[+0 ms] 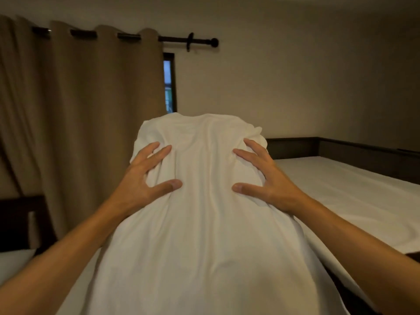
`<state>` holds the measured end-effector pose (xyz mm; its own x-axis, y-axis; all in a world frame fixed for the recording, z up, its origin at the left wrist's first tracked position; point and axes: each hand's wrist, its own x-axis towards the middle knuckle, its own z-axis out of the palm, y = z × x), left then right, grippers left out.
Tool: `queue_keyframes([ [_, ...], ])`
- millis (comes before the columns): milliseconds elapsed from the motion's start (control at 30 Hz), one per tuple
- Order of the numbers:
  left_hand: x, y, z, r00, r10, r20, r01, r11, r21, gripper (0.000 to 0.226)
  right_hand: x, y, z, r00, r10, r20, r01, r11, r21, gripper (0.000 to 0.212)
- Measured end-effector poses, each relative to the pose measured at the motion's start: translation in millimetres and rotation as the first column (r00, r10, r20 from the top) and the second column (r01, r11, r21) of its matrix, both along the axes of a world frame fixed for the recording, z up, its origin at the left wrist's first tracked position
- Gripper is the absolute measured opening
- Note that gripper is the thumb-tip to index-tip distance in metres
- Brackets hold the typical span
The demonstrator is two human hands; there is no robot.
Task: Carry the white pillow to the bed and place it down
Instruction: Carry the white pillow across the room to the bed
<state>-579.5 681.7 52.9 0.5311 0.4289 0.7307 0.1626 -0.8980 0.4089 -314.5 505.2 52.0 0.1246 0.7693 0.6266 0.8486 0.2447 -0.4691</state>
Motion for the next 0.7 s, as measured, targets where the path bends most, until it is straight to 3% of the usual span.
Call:
queue_keyframes([
  [433,7.3,37.6,-51.9,0.981,0.189,-0.05,-0.194,0.973,-0.128,0.084,38.4,102.5,-49.9,0.978,0.207,-0.028,-0.209,0.977,-0.053,0.085],
  [700,15.8,89.5,-61.2,0.973,0.223,-0.062,-0.229,0.965,-0.128,0.083,48.5,156.8,-57.8,0.974,0.223,-0.048,-0.226,0.971,-0.076,0.084],
])
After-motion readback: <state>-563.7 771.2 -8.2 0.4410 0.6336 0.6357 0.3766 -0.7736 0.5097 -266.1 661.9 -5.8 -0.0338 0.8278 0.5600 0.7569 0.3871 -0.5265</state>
